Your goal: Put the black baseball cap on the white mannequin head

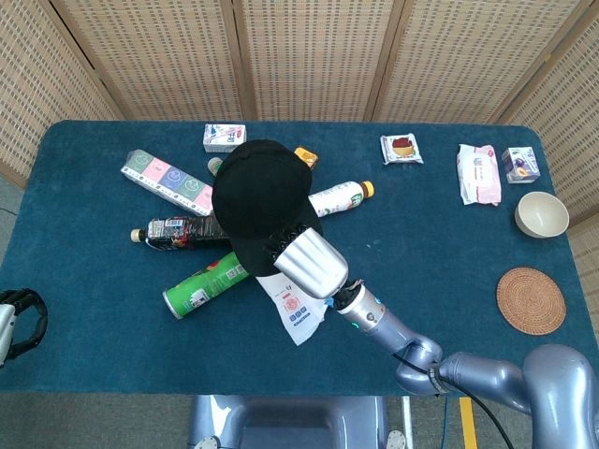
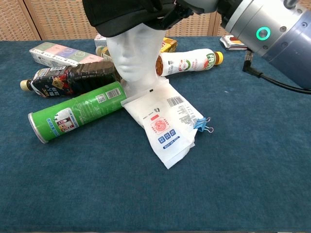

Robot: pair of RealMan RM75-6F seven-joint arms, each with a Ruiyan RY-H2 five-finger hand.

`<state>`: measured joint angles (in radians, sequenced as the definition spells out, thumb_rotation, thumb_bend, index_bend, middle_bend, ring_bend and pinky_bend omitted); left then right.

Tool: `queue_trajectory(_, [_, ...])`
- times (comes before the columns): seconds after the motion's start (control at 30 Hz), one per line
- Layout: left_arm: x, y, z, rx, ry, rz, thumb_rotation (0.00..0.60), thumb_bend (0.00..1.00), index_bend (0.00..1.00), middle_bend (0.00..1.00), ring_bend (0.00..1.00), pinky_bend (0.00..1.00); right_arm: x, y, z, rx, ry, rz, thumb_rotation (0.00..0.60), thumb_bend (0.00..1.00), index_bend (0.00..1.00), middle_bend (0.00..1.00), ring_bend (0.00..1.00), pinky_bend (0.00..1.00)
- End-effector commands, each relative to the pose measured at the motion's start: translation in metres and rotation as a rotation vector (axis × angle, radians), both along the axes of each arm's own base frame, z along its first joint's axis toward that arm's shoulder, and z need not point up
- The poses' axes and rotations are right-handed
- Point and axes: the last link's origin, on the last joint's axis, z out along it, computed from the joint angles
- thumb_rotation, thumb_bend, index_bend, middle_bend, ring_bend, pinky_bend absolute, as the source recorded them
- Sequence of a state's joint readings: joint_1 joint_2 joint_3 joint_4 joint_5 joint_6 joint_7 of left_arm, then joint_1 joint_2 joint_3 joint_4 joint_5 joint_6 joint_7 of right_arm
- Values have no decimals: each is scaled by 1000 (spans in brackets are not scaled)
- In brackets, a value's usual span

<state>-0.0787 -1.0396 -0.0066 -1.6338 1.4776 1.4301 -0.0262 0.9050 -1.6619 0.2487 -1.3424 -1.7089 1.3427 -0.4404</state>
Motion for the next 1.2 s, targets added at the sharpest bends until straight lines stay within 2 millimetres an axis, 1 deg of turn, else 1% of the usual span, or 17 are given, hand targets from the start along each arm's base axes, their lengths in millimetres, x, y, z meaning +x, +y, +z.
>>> queue_trajectory(0.03, [1, 1, -2, -8, -3, -4, 600, 306, 580, 424, 347, 364, -4, 2, 3, 2, 0, 0, 600, 343, 693, 692, 776, 847])
queue_trajectory(0.37, [3, 3, -2, -7, -3, -13, 600, 306, 580, 424, 347, 363, -6, 7, 4, 18, 1, 3, 600, 342, 693, 691, 775, 846])
queue_trajectory(0.47, [3, 2, -2, -5, -3, -11, 600, 306, 580, 424, 347, 364, -5, 8, 4, 20, 5, 8, 600, 334, 678, 681, 770, 842])
queue_trajectory(0.6, [2, 2, -1, -4, -3, -10, 600, 306, 579, 424, 347, 363, -6, 8, 3, 26, 10, 4, 600, 299, 626, 656, 753, 825])
queue_trajectory(0.73, [2, 1, -1, -3, -4, -9, 600, 305, 579, 424, 347, 363, -7, 8, 2, 46, 22, -2, 600, 185, 547, 609, 715, 799])
queue_trajectory(0.8, [2, 2, -1, -2, -4, -10, 600, 306, 580, 424, 347, 363, -8, 8, 3, 61, 26, -10, 600, 146, 507, 589, 695, 784])
queue_trajectory(1.0, [3, 2, -1, -4, -2, -14, 600, 306, 580, 424, 347, 364, -11, 7, 7, 68, 24, -24, 600, 122, 459, 565, 665, 770])
queue_trajectory(1.2, [6, 4, -2, -8, -3, -22, 600, 306, 580, 424, 347, 363, -16, 9, 10, 76, 40, -25, 600, 105, 376, 517, 610, 731])
